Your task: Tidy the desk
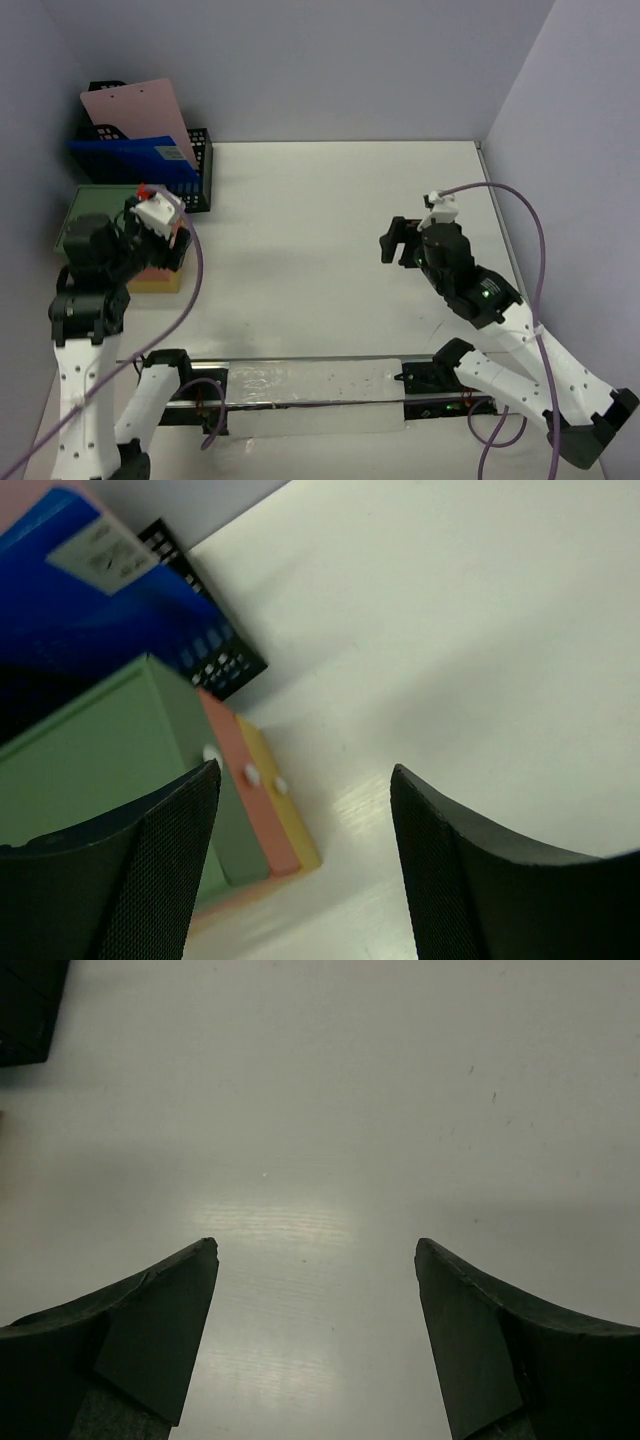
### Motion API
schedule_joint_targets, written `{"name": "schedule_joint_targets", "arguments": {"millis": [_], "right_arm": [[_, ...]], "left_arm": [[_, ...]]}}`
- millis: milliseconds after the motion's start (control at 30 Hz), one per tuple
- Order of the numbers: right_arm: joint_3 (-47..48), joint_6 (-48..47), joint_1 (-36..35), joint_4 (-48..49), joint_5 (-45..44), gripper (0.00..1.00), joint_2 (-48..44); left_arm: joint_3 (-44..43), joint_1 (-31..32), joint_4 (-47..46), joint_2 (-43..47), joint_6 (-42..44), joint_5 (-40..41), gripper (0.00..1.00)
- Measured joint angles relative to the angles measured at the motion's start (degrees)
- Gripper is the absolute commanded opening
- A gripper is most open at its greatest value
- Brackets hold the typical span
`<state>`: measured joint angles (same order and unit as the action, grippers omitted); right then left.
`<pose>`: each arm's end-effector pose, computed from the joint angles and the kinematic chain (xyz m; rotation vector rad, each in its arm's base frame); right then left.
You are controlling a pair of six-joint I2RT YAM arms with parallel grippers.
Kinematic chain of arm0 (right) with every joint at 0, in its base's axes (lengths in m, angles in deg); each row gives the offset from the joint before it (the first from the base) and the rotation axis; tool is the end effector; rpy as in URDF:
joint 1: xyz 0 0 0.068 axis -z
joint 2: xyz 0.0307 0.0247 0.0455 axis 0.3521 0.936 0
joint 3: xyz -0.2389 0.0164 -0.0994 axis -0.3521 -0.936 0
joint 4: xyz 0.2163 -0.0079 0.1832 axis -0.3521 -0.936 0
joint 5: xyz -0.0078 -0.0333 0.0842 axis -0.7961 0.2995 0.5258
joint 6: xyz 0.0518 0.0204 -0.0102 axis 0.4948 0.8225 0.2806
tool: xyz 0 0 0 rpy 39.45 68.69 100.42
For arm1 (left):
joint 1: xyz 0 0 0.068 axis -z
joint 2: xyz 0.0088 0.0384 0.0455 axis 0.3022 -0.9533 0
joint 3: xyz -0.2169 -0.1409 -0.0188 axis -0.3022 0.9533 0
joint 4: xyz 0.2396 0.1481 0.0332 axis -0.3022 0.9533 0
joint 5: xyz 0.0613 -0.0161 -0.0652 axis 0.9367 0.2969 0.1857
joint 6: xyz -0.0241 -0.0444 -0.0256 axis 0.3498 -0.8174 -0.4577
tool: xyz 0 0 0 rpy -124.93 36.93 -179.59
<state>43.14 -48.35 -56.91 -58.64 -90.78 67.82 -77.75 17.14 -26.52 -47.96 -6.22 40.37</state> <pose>0.1733 0.1105 0.3221 -0.0192 1.9931 0.3122 0.1617 -0.0134 0.4074 0.6383 1.8348 -0.0909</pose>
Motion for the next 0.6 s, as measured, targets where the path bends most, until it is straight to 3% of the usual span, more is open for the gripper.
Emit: {"name": "schedule_joint_targets", "arguments": {"millis": [233,433,600], "right_arm": [[-1.7,7.8,0.1,-4.7,-3.5,0.91,-8.7],[-2.6,13.9,0.1,-8.9,-8.6,0.92,-6.9],[-4.1,14.9,0.1,-9.5,-9.5,0.92,-5.7]], "left_arm": [[15.7,0.0,2.5,20.0,3.7,7.8,0.77],[29.5,0.0,1.1,34.1,4.6,15.1,0.78],[36.0,0.0,-2.3,39.6,3.2,17.5,0.78]]}}
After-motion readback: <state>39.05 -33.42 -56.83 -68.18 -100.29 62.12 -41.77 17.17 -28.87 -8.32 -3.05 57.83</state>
